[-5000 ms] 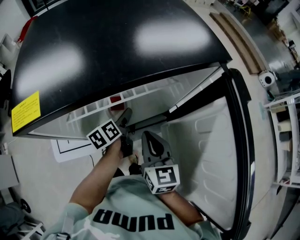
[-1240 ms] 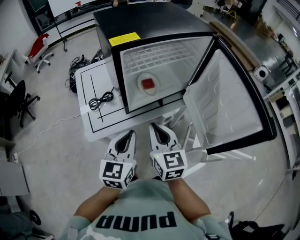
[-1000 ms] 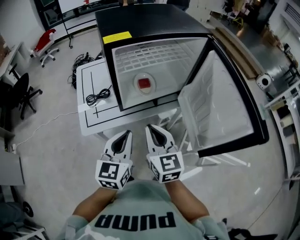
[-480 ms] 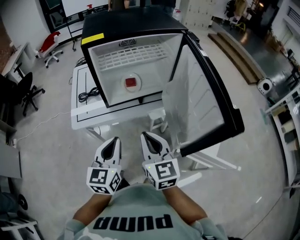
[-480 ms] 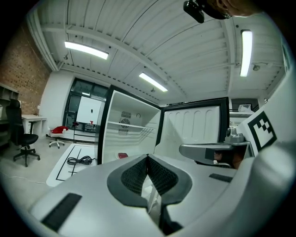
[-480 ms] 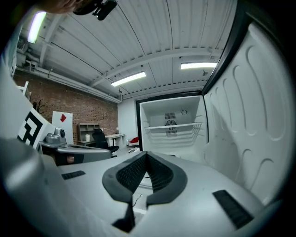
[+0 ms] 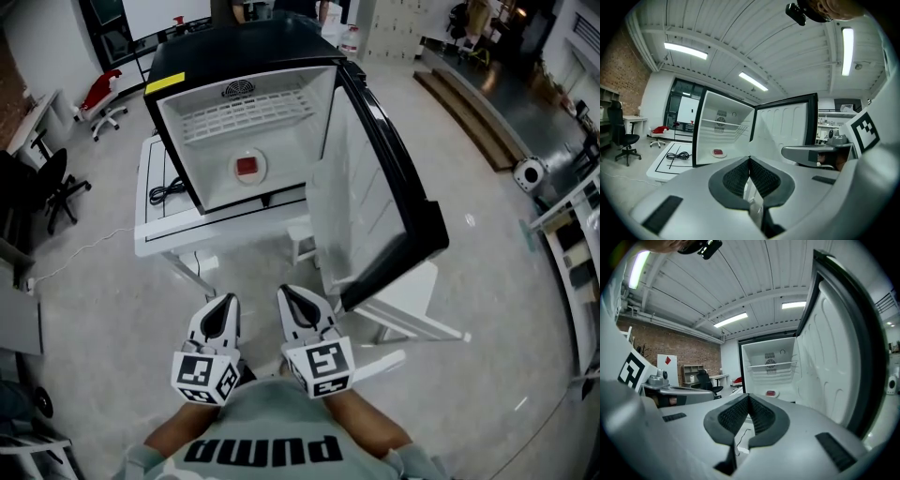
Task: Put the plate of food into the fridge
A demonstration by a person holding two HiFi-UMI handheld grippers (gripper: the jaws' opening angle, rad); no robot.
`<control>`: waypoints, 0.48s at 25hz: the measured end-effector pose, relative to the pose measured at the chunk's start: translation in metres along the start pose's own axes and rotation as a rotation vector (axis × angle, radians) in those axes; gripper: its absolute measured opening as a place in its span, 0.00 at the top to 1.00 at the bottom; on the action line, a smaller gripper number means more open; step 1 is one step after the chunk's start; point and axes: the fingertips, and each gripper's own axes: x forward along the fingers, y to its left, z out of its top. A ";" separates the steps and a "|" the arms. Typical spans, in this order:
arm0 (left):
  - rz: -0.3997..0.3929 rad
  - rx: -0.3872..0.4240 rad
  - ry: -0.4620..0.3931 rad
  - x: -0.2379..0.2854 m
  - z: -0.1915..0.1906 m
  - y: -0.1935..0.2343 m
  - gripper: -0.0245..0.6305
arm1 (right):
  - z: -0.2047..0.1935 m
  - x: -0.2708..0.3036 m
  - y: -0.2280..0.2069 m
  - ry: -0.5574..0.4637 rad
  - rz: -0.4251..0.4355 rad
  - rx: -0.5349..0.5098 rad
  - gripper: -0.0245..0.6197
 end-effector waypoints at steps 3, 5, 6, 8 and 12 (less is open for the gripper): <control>0.004 0.007 0.002 -0.004 -0.004 -0.008 0.96 | -0.007 -0.013 0.003 0.016 0.007 0.005 0.95; 0.003 0.010 0.003 -0.006 -0.006 -0.014 0.96 | -0.013 -0.019 0.003 0.021 0.005 0.001 0.95; 0.001 0.012 0.004 -0.007 -0.008 -0.017 0.96 | -0.015 -0.022 0.002 0.024 0.003 0.000 0.95; -0.004 0.016 0.009 -0.009 -0.012 -0.023 0.96 | -0.019 -0.028 0.002 0.029 -0.001 -0.003 0.95; -0.010 0.026 0.012 -0.014 -0.015 -0.032 0.96 | -0.021 -0.034 0.003 0.031 -0.001 -0.014 0.96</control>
